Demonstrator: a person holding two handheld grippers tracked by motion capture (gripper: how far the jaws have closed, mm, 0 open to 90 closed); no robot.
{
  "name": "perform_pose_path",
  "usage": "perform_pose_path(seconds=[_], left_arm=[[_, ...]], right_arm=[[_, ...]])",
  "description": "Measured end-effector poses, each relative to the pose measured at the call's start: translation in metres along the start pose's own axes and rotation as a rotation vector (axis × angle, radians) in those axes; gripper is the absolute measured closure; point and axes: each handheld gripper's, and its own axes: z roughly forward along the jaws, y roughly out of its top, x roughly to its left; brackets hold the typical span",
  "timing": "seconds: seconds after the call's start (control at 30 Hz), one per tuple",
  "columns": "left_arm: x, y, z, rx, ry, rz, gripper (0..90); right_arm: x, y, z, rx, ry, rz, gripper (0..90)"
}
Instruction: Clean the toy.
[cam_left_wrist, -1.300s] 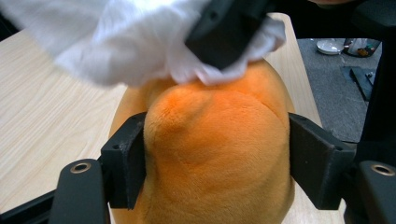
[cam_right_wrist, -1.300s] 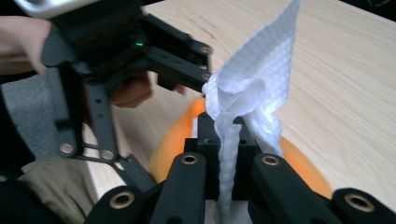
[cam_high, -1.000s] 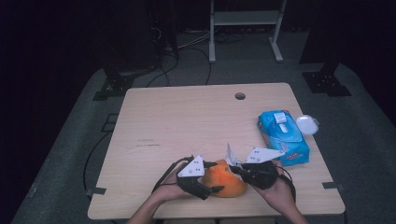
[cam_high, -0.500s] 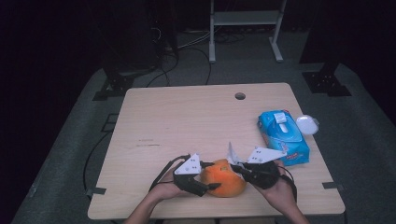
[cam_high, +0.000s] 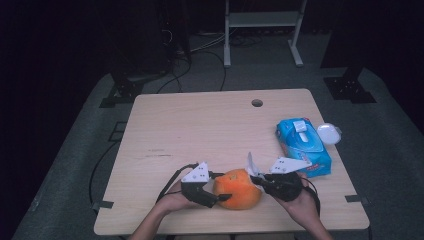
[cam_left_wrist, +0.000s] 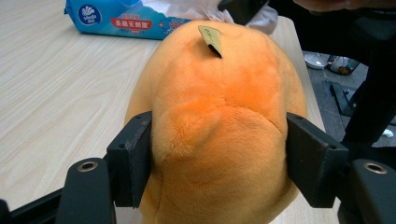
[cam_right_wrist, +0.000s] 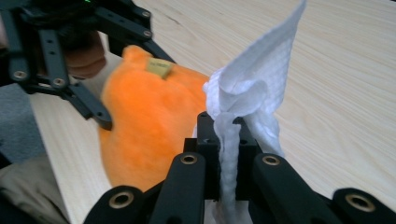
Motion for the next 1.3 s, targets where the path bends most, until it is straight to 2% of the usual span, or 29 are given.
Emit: perform_pose_path(seconds=[0.13,0.17,0.27,0.4,0.43,0.47,0.5,0.57,0.63,0.7,0.9,0.93,1.0,1.03,1.13,1.2,1.23,1.3], left_arm=[[0.001,-0.003,-0.002,0.004,-0.007,-0.007,30.7],[0.001,-0.004,-0.004,0.006,-0.007,-0.007,30.6],[0.001,-0.004,-0.004,0.007,-0.006,-0.010,30.5],[0.001,-0.004,-0.004,0.010,-0.007,-0.010,30.5],[0.001,-0.005,-0.004,0.010,-0.011,-0.012,30.5],[0.001,-0.005,-0.004,0.010,-0.011,-0.012,30.5],[0.001,-0.006,-0.004,0.008,-0.014,-0.017,30.4],[0.002,-0.006,-0.004,0.008,-0.017,-0.019,30.4],[0.002,-0.006,-0.005,0.012,-0.017,-0.018,30.4],[0.002,-0.006,-0.004,0.011,-0.016,-0.019,30.4],[0.002,-0.007,-0.005,0.014,-0.021,-0.019,30.4],[0.003,-0.008,-0.006,0.014,-0.024,-0.022,30.4],[0.003,-0.008,-0.006,0.011,-0.025,-0.024,30.4],[0.003,-0.009,-0.006,0.012,-0.027,-0.026,30.4],[0.003,-0.008,-0.005,0.014,-0.025,-0.026,30.4],[0.002,-0.008,-0.004,0.013,-0.024,-0.026,30.4],[0.002,-0.008,-0.005,0.015,-0.023,-0.022,30.4],[0.002,-0.008,-0.005,0.015,-0.024,-0.023,30.4]], right_arm=[[0.003,0.002,-0.004,-0.021,0.006,0.002,84.8],[0.005,0.004,-0.004,-0.035,0.031,0.003,84.5],[0.005,0.003,-0.003,-0.027,0.033,0.000,84.6],[-0.004,-0.003,-0.001,-0.009,0.018,0.023,84.9],[-0.009,-0.006,-0.002,-0.014,0.031,0.068,84.8],[-0.009,-0.006,-0.002,-0.014,0.031,0.068,84.8],[-0.009,-0.005,-0.005,-0.037,0.048,0.084,84.8],[-0.005,-0.002,-0.006,-0.047,0.055,0.067,84.8],[-0.003,-0.002,-0.003,-0.034,0.051,0.051,84.8],[-0.006,-0.005,0.000,-0.023,0.060,0.065,84.8],[-0.017,-0.012,0.000,0.002,0.026,0.097,84.8],[-0.016,-0.010,-0.003,-0.014,0.032,0.103,84.8],[-0.013,-0.008,-0.004,-0.025,0.034,0.093,84.7],[-0.010,-0.006,-0.004,-0.037,0.051,0.076,84.6],[-0.009,-0.008,0.000,-0.023,0.048,0.069,84.7],[-0.014,-0.012,0.003,-0.010,0.050,0.086,84.5],[-0.019,-0.015,0.003,0.001,0.039,0.112,84.5],[-0.021,-0.016,0.002,0.000,0.042,0.125,84.4]])
